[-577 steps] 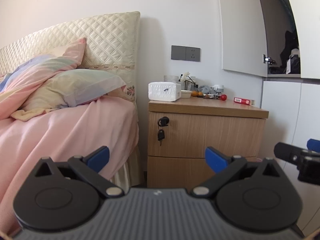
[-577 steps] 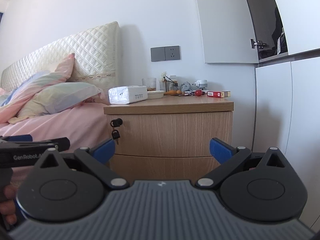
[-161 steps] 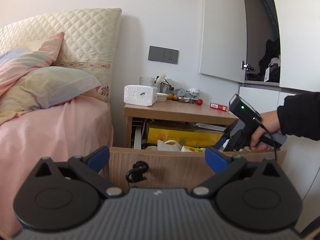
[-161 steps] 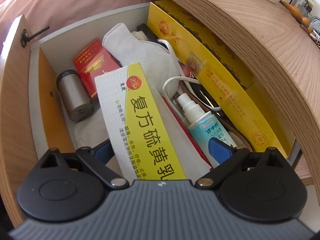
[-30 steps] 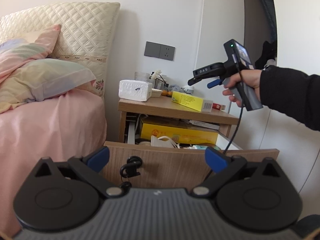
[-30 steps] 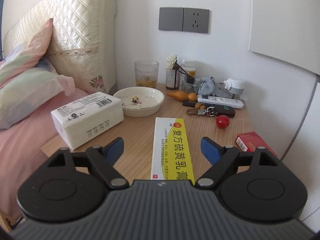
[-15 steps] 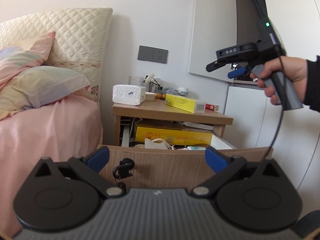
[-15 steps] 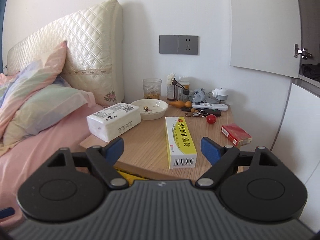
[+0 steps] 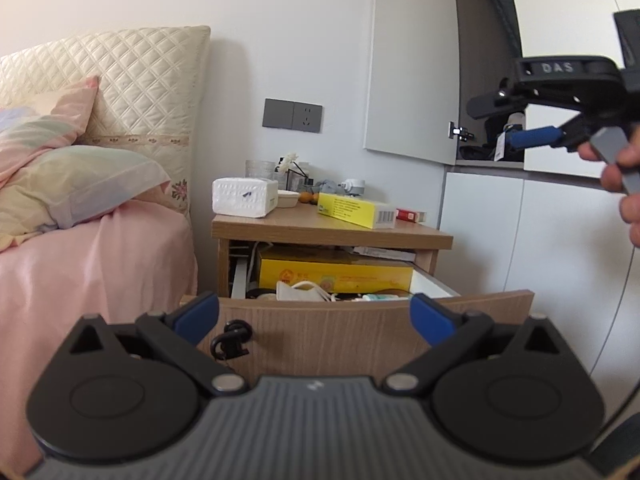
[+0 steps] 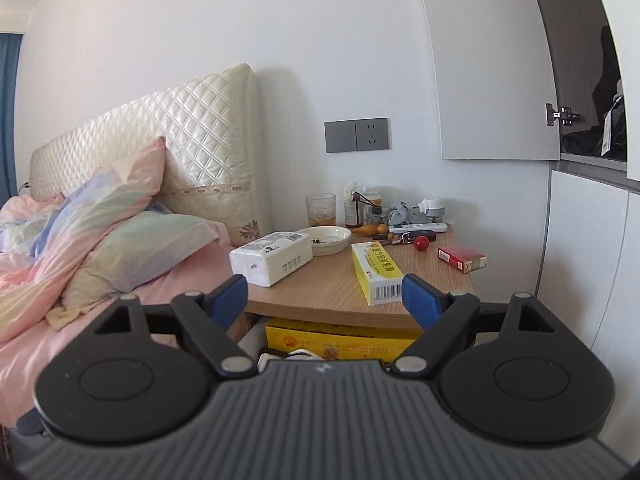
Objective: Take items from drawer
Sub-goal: 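Withdraw the right tool back from the cabinet, then move both tools toward the front panel of the open drawer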
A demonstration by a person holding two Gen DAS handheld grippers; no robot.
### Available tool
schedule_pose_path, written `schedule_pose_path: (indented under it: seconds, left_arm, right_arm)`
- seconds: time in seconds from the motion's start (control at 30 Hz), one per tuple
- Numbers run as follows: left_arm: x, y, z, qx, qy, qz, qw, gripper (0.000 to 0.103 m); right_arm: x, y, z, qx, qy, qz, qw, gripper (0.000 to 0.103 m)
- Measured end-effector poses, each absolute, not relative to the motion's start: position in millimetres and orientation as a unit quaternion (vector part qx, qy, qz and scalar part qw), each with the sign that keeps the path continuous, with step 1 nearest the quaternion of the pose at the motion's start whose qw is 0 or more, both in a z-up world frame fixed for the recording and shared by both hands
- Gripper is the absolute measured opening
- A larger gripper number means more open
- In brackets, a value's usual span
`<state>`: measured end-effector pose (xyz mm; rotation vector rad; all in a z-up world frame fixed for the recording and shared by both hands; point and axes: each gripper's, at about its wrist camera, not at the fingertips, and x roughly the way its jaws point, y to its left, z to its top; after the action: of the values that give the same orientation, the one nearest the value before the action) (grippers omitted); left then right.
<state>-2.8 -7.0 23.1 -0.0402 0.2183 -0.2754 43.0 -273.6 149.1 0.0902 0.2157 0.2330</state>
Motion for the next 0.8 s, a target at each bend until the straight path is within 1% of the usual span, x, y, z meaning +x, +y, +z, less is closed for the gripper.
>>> schedule_pose_path:
  seconds: [0.2,0.33,0.63,0.8]
  left_arm:
    - [-3.5,-10.0,21.8,-0.016,0.107,-0.130,0.986,0.103]
    - [-3.4,-10.9,21.6,-0.008,0.105,-0.125,0.986,0.103]
    - [-3.5,-14.6,20.1,0.007,0.100,-0.119,0.988,0.103]
    - [-2.0,-15.6,19.3,0.014,0.100,-0.114,0.988,0.103]
  right_arm:
    - [11.1,-267.7,113.3,0.046,0.058,0.110,0.991,0.086]
    - [3.4,-266.1,87.4,0.059,0.043,0.109,0.991,0.086]
    - [-1.1,-271.3,38.9,0.107,0.049,0.088,0.989,0.086]
    - [-4.8,-268.2,31.6,0.083,0.055,0.079,0.992,0.086]
